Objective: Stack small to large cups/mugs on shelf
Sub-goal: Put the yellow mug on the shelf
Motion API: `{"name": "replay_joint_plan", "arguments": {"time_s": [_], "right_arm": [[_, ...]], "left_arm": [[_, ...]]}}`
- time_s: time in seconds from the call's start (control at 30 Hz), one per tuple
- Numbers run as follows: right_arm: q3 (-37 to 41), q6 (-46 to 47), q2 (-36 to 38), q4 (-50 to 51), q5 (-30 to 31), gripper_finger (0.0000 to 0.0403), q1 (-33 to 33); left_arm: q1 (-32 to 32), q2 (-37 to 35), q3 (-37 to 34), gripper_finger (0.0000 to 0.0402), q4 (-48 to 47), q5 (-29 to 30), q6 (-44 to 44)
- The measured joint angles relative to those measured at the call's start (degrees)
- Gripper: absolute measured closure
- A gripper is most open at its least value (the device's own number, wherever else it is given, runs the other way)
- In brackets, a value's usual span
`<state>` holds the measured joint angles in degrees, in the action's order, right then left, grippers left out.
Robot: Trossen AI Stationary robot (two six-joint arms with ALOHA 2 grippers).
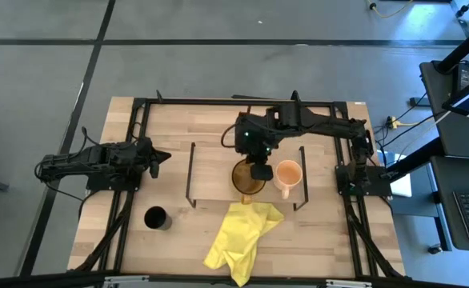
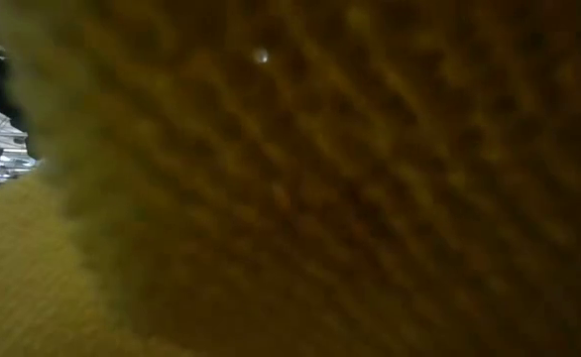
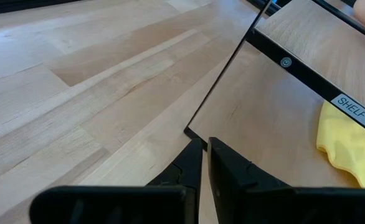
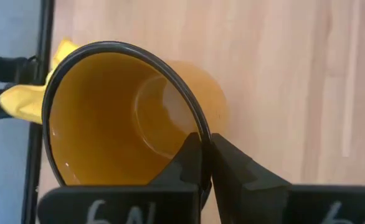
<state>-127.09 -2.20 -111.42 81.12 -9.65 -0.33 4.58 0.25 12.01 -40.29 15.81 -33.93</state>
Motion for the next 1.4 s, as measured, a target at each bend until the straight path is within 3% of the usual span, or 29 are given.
{"name": "replay_joint_plan", "arguments": {"time_s": [0.83,1.4], "right_arm": [[-0.1,-2.8,-3.4,1.9,-2.8,0.0377,-3.8],[0.1,-5.6,-3.6,-1.2,0.1,0.0351,-4.6]], "left_arm": [[0.0,0.0,0.0,0.0381,0.0,0.0,0.0],[0.0,0.0,0.0,0.0381,0.0,0.0,0.0]]}}
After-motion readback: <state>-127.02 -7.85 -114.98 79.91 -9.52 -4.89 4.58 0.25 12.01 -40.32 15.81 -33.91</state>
